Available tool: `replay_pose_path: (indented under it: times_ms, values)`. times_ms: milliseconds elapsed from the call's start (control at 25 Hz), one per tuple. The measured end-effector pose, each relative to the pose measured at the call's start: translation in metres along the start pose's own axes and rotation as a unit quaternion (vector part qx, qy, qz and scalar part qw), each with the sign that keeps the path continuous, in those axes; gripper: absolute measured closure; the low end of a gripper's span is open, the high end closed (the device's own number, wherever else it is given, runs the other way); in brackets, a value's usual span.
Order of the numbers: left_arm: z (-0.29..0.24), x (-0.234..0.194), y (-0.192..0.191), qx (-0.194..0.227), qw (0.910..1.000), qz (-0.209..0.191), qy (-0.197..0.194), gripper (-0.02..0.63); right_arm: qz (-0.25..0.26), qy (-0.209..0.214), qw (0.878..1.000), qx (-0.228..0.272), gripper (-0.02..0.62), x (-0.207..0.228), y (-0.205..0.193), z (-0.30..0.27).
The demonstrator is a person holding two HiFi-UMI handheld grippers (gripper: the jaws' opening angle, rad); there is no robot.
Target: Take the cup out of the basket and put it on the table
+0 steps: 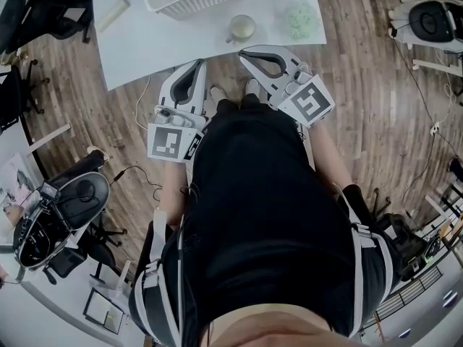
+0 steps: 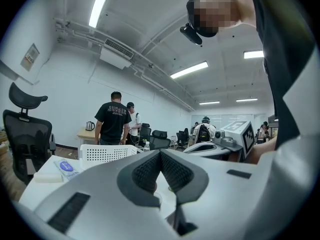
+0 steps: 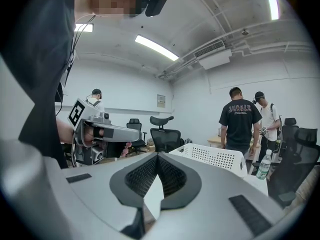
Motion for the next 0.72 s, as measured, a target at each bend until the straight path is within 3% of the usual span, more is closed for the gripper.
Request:
replay_pose_path:
  times_ms: [560,720]
  values:
    - [0.025,-0.023,-0.004,-0.008,0.9998,-0.011,-0.012,0.586,0.020,-0.032,0.998,-0.041,0.574,0.001,0.001,-0.031]
    - [0.039,-0.033,-0.004,-0.005,0.9998,-0.015,-0.015,0.586,0.043,-0.041,0.995,-0.074,0.574,0.000,0.001,-0.043]
Point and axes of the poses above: the fingertips, and each gripper's own axes: z backward along the fingers, x to its right, y out of its top, the point moved 5 cm from there along z, backward along the fingers, and after that the axes turned 8 degrees about -y, right-handed, at the moved point
